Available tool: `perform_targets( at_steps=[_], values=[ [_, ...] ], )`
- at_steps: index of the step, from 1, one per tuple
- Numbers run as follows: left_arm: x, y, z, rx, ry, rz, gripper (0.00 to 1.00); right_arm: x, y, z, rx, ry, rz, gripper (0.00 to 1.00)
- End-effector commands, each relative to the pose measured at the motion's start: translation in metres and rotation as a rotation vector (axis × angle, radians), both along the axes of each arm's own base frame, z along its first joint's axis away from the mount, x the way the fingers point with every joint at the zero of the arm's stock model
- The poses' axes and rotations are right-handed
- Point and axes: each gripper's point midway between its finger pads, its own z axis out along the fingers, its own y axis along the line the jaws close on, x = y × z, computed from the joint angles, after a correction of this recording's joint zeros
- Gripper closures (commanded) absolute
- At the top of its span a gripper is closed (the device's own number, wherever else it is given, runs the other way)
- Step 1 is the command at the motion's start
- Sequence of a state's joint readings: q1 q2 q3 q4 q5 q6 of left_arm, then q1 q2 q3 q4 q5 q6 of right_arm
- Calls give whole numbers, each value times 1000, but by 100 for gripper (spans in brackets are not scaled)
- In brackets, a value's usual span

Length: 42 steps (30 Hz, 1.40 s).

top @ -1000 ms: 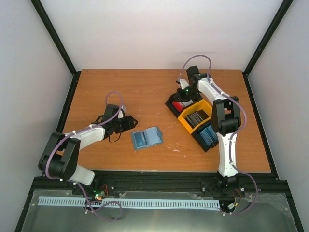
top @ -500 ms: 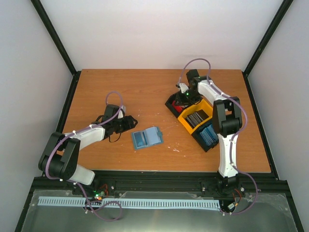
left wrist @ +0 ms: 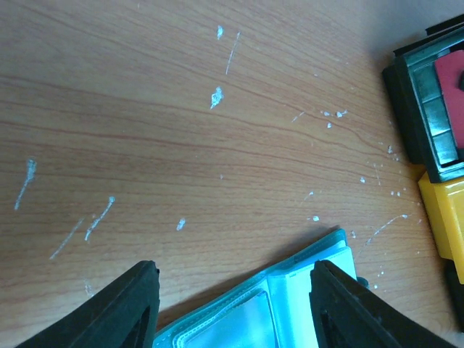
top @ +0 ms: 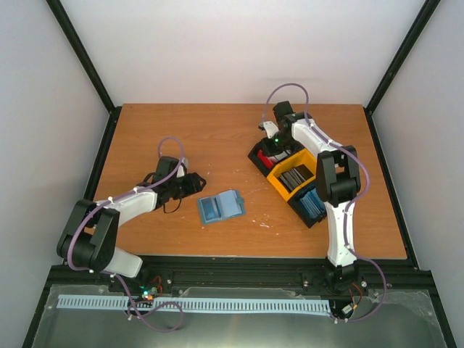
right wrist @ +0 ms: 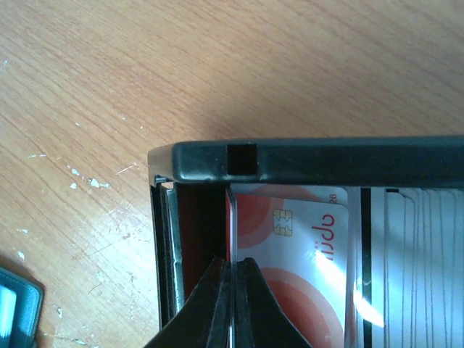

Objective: Put the credit cards into the card holder
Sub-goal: Pick up the credit card from the storage box.

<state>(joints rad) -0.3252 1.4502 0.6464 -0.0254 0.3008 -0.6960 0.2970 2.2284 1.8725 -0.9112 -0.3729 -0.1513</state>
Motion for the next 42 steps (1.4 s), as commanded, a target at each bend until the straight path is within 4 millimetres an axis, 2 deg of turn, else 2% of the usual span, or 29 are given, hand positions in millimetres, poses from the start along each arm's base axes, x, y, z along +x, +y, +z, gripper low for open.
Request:
perform_targets(
  at_steps=[1, 6, 12, 16, 19, 26, 29, 38, 42],
  values=[
    [11, 2, 26, 6, -82, 5, 41, 17, 0, 32, -8, -123, 3, 97],
    [12, 1, 35, -8, -113, 2, 41, 24, -12, 64, -13, -195, -27, 97],
    [12, -4, 47, -41, -151, -22, 39, 13, -25, 95, 29, -217, -71, 97],
    [14, -12, 61, -81, -198, -56, 36, 2, -19, 128, 146, -253, -100, 97],
    [14, -22, 76, -134, -238, -103, 30, -8, -13, 144, 268, -240, -129, 97],
    [11, -39, 118, -277, -324, -160, 13, -39, 17, 168, 687, -36, -246, 97],
    [8, -46, 135, -341, -347, -188, 10, -50, 20, 176, 816, 53, -340, 97],
    [3, -72, 175, -540, -369, -319, 9, -70, 21, 192, 926, 132, -366, 97],
    [11, -91, 189, -572, -364, -397, 9, -67, 11, 193, 948, 135, -397, 97]
  ],
)
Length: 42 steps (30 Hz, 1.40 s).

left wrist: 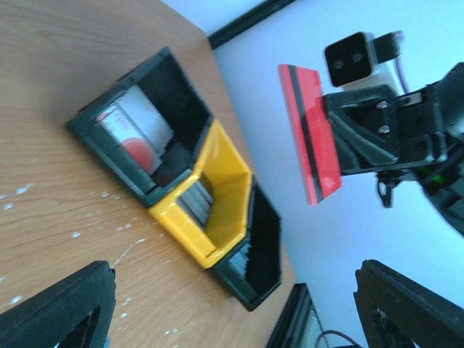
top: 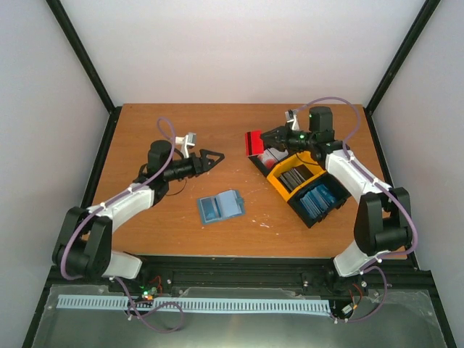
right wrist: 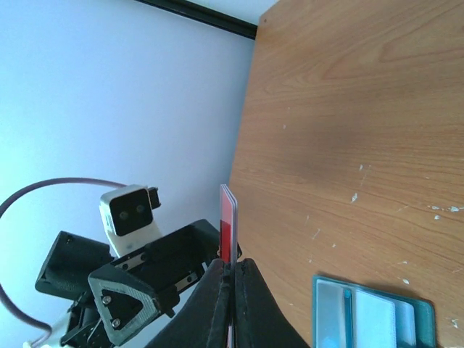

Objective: Put the credit cards into the card holder
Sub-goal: Pick up the credit card from the storage box.

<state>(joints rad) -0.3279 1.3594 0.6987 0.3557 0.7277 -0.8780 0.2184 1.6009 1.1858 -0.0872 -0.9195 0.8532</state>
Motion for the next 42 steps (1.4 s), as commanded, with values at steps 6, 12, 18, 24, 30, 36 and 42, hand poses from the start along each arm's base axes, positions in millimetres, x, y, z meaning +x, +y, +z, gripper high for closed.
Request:
perform_targets(
  at_steps=[6, 12, 18, 24, 30, 36, 42],
  values=[
    [51, -65, 56, -87, -113, -235, 8, 20, -35, 13, 79, -8, -73, 97],
    [86, -106, 30, -107, -40, -335, 9, 29, -57, -3, 48, -23, -108, 97],
    [92, -142, 20, -158, 7, -467, 15, 34, -66, -28, 25, -3, -116, 97],
    [80, -156, 12, -222, 50, -562, 27, 36, -67, -44, 6, 16, -108, 97],
    [76, -170, 0, -221, 98, -599, 46, 34, -65, -48, 7, 13, -83, 97],
    [78, -173, 3, -232, 89, -614, 67, 29, -65, -50, 3, 5, -67, 97],
    [79, -175, 6, -241, 73, -626, 83, 28, -64, -50, 0, -15, -56, 97]
  ],
)
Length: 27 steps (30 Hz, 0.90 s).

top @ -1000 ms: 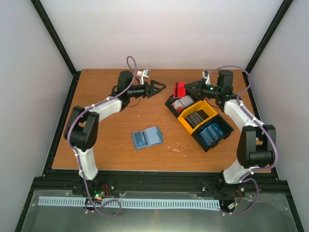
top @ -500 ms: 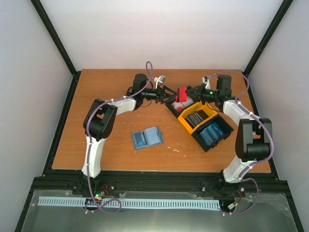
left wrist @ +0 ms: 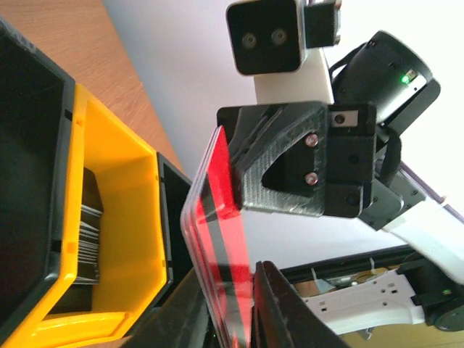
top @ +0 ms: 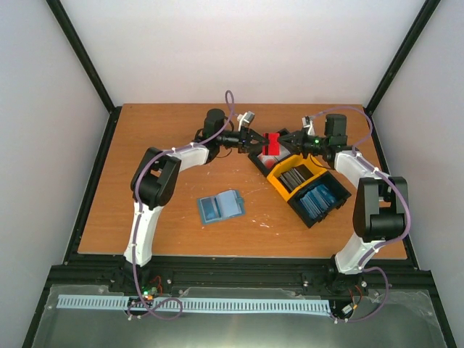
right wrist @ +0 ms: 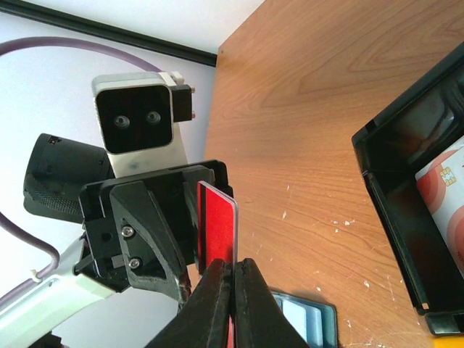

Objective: Put the credit cards into the card holder
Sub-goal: Pick up the credit card from the storage box.

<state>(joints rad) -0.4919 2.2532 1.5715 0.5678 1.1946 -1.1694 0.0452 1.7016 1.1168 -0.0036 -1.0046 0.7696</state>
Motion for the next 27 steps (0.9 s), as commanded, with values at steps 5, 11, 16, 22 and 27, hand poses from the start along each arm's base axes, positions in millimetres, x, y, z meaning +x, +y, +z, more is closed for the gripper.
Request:
perform_targets(
  at_steps=[5, 11, 16, 22, 27],
  values=[
    [-3, -7, 26, -72, -92, -48, 99, -4, 1, 6, 2, -65, 32, 90],
    [-13, -2, 49, -92, -137, -57, 99, -15, 2, 33, 30, -183, 36, 56],
    [-31, 7, 84, -132, -236, -75, 99, -30, 2, 69, 54, -320, 37, 49],
    [-57, 21, 107, -175, -411, -81, 99, -42, 3, 111, 105, -434, 32, 47],
    [-72, 27, 122, -213, -501, -101, 100, -66, 29, 128, 125, -536, 172, 48]
  ],
)
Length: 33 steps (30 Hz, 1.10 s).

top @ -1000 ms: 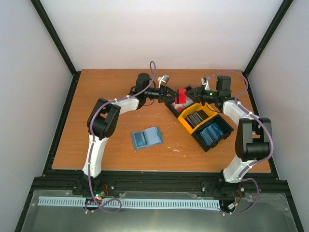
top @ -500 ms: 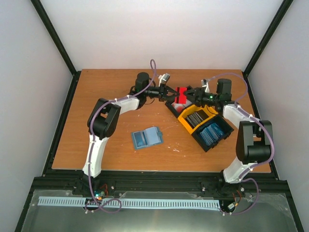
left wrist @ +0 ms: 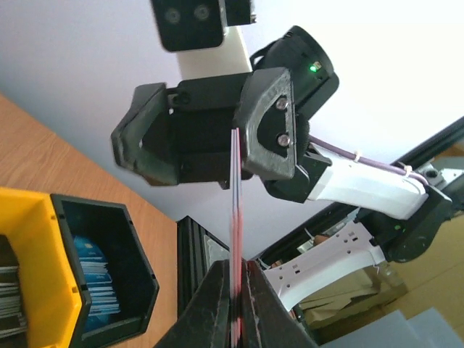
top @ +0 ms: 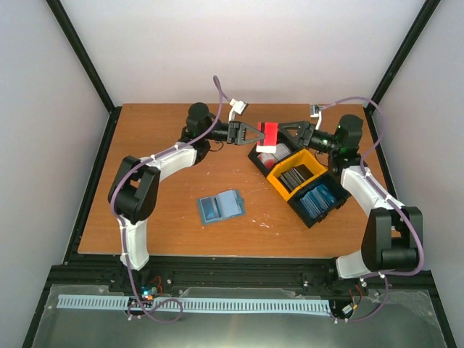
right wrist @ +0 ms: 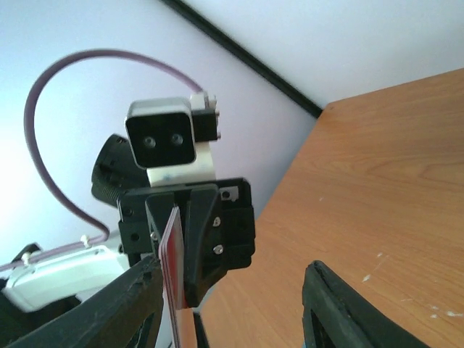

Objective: Put the credit cards into the card holder
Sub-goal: Pick up the credit card from the storage box.

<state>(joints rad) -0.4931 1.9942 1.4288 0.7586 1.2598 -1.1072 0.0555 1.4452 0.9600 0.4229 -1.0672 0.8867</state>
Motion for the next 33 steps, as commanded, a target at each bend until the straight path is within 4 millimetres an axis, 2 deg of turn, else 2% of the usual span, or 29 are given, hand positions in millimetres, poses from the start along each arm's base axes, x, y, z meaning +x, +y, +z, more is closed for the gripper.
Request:
perform_targets(
  at_steps=[1, 6, 10, 15, 21, 26, 30, 33],
  values=[
    [-20, 4, 21, -66, -182, -34, 99, -28, 28, 23, -2, -144, 145, 48],
    [-22, 9, 36, -78, -196, -1, 99, -46, 32, 32, -19, -221, 172, 50],
    [-19, 13, 51, -82, -142, 35, 99, -56, 31, 26, -16, -225, 170, 52],
    [13, 25, 48, -20, 161, 136, 99, -59, 25, 30, 56, -213, 95, 52],
    [18, 40, 54, -52, 469, 151, 99, -66, 20, 51, 230, -240, 55, 46],
    [10, 47, 60, -131, 618, 99, 99, -58, 32, 37, 259, -172, 85, 45],
    [7, 50, 71, -149, 617, 96, 99, -49, 36, 25, 243, -113, 70, 48],
    [5, 50, 74, -151, 626, 90, 99, -48, 45, 23, 220, -101, 87, 51]
  ],
)
